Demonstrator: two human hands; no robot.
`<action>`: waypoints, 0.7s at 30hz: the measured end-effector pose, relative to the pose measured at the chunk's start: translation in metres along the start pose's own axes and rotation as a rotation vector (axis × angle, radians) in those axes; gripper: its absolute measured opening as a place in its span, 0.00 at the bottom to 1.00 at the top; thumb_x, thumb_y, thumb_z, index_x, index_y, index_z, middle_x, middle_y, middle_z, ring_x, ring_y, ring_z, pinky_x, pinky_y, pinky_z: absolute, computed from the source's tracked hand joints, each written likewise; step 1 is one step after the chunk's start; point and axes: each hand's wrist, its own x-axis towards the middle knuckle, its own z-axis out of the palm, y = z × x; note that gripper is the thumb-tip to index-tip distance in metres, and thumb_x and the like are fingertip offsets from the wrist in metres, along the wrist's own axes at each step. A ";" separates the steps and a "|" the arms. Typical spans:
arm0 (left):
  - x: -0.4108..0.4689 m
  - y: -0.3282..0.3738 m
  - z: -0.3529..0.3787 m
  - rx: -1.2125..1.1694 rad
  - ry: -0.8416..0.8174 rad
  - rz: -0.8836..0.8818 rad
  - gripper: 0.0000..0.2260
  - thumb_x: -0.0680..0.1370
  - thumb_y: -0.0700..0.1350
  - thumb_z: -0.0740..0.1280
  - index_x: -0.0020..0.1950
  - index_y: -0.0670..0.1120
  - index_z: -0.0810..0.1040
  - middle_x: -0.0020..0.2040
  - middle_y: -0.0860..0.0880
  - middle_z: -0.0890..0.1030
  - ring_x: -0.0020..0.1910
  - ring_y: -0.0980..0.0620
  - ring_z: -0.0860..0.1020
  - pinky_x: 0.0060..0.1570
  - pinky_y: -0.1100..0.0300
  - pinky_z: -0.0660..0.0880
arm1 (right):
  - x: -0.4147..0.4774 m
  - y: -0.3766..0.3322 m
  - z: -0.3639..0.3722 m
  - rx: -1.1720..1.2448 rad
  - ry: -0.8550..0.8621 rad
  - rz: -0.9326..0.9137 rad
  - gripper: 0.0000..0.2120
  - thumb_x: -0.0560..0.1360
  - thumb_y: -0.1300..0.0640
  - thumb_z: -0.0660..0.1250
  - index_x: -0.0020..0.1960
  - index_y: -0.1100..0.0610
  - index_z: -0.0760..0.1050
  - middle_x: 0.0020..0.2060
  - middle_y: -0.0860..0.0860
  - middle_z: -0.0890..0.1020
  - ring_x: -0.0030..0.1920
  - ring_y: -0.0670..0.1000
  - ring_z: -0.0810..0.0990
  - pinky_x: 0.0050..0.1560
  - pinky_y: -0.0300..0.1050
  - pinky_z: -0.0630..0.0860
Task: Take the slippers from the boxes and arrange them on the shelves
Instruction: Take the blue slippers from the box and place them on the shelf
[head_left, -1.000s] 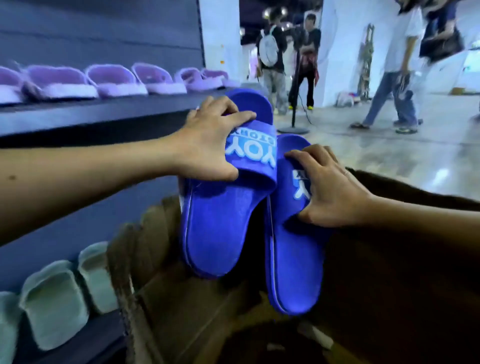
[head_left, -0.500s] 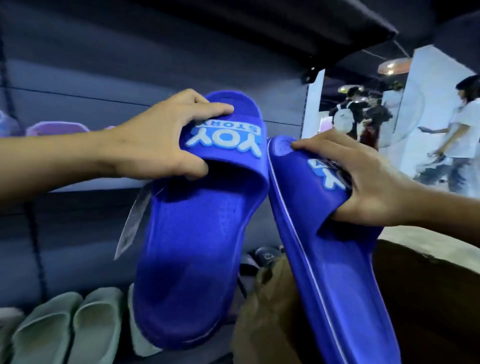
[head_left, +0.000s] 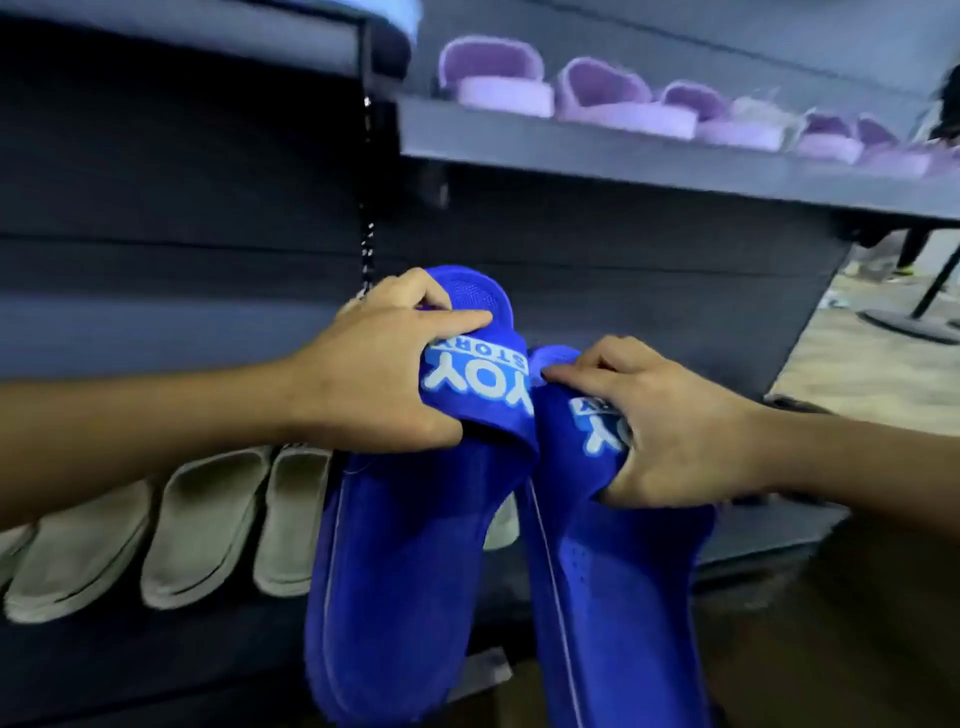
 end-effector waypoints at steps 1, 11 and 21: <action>-0.013 -0.021 0.005 -0.003 -0.029 -0.036 0.43 0.55 0.57 0.62 0.72 0.55 0.64 0.57 0.59 0.62 0.62 0.59 0.63 0.67 0.65 0.57 | 0.013 -0.014 0.013 -0.003 -0.034 0.012 0.48 0.60 0.42 0.69 0.75 0.48 0.53 0.60 0.44 0.61 0.65 0.43 0.58 0.64 0.25 0.54; -0.090 -0.148 0.026 -0.034 -0.172 -0.147 0.44 0.56 0.61 0.58 0.73 0.57 0.61 0.68 0.58 0.65 0.67 0.56 0.66 0.68 0.60 0.63 | 0.108 -0.101 0.081 -0.105 -0.114 0.052 0.47 0.66 0.47 0.70 0.76 0.49 0.47 0.68 0.47 0.57 0.68 0.48 0.56 0.65 0.34 0.60; -0.093 -0.183 0.041 -0.116 -0.092 -0.252 0.40 0.57 0.55 0.63 0.71 0.60 0.63 0.67 0.55 0.65 0.68 0.52 0.63 0.68 0.57 0.60 | 0.148 -0.114 0.104 0.056 -0.089 0.166 0.45 0.66 0.49 0.71 0.75 0.49 0.51 0.66 0.47 0.59 0.67 0.47 0.57 0.59 0.30 0.56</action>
